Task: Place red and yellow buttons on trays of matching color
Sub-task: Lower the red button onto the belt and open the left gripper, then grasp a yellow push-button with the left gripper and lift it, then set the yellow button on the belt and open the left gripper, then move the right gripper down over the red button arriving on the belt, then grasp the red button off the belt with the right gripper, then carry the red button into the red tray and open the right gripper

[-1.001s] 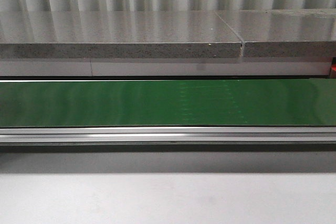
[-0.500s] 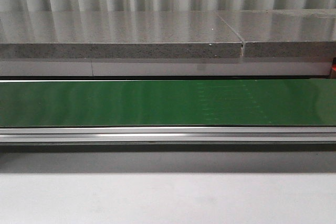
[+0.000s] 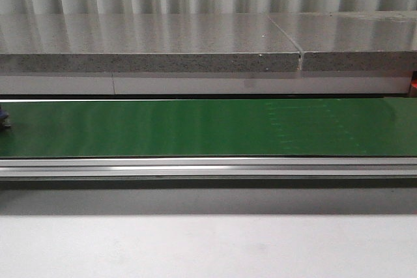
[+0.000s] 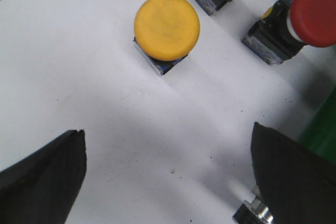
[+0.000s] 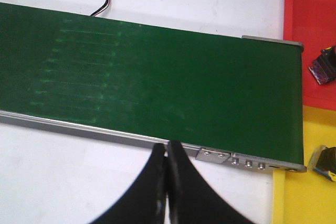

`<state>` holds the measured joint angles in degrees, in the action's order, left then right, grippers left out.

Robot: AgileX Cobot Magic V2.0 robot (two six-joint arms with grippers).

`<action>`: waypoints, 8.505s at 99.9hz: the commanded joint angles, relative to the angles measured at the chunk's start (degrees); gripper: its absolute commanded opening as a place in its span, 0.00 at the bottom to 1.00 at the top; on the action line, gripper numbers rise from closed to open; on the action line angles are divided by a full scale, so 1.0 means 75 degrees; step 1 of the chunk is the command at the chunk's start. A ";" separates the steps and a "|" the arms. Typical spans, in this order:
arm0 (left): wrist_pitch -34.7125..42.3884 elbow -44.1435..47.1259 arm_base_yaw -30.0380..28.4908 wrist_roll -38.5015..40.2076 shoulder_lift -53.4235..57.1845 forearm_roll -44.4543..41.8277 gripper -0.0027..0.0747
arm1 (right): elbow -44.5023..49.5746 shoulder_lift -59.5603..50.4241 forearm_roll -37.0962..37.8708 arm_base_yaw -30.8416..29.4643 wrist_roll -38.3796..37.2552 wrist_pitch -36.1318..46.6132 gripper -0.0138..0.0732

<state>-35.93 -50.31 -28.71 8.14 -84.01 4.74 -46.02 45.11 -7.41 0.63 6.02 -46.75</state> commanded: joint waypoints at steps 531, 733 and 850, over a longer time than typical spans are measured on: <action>0.0664 0.2119 0.4059 -0.1283 0.7674 -0.0061 0.01 | -0.0186 -0.0024 0.0009 0.0010 0.0042 0.0502 0.09; 0.0664 0.2119 0.4059 -0.1283 0.7674 -0.0061 0.01 | -0.2285 0.5736 -0.1072 0.1400 0.0943 0.1400 0.29; 0.0664 0.2119 0.4059 -0.1283 0.7674 -0.0061 0.01 | -0.8309 0.9447 -0.0892 -0.2902 0.0943 0.0142 0.18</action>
<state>-35.16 -32.83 1.33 -1.62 -26.21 3.59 -104.95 117.53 -14.07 -20.77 12.46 -48.50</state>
